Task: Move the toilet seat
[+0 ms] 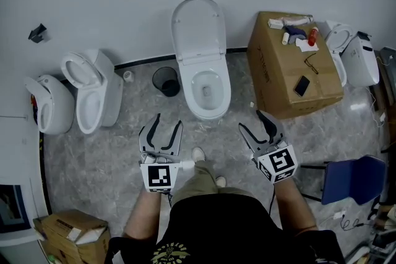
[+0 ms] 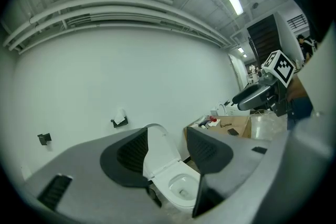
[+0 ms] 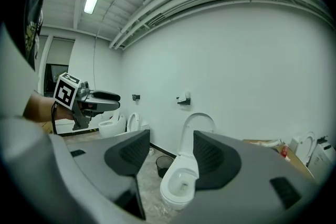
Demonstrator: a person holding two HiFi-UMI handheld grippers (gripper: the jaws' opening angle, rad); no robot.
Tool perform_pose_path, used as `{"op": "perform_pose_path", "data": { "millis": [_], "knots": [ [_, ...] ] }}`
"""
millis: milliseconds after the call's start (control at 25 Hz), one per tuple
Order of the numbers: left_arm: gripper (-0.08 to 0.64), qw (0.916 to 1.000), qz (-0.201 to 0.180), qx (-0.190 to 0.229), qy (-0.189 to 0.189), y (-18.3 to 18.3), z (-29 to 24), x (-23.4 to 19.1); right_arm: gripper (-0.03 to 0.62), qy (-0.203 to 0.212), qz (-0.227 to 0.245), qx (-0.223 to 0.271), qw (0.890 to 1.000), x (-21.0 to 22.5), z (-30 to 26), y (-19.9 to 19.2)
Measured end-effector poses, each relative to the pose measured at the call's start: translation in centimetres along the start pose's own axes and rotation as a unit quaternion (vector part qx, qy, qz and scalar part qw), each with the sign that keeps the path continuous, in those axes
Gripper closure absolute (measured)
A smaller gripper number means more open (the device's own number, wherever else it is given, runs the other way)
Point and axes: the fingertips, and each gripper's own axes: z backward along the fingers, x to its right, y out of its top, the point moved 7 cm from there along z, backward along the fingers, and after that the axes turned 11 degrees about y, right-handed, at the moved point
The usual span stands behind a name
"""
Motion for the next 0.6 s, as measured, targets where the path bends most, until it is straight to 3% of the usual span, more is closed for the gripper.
{"op": "perform_pose_path", "data": {
  "millis": [360,600],
  "knots": [
    [0.325,0.9998,-0.004,-0.015,-0.010,-1.4,-5.0,-2.6,0.341,-0.001,-0.008,-0.009,1.000,2.2,-5.1,0.7],
    [0.325,0.9998,0.004,-0.002,-0.018,-1.9,-8.8,-4.7,0.341,-0.006,-0.002,-0.015,1.000,4.0,-9.0,2.3]
  ]
}}
